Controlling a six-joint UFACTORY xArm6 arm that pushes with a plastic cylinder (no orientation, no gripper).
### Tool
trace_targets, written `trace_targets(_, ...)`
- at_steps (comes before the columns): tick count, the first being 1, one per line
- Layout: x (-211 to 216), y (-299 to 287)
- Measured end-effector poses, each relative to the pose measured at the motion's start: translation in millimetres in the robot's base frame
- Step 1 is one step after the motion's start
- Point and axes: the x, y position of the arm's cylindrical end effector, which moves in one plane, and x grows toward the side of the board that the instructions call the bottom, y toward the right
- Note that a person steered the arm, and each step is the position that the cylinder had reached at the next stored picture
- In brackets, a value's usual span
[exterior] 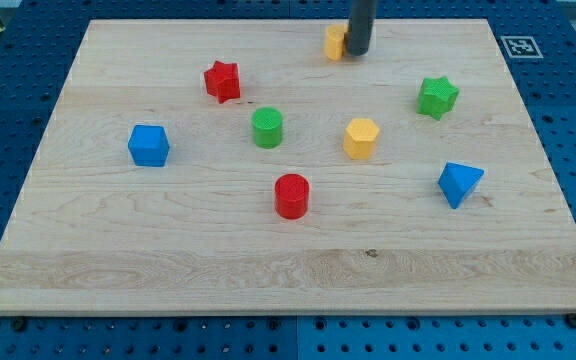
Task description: Place the heart vertically above the green circle
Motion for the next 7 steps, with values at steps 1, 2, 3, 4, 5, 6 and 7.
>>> trace_targets(1,-10.7,-6.2)
trace_targets(2,-13.3,38.8)
trace_targets(3,-27.7,50.0)
trace_targets(4,-28.7,46.8)
trace_targets(5,-28.0,25.1)
trace_targets(6,-27.9,-17.5)
trace_targets(7,-27.9,-23.7)
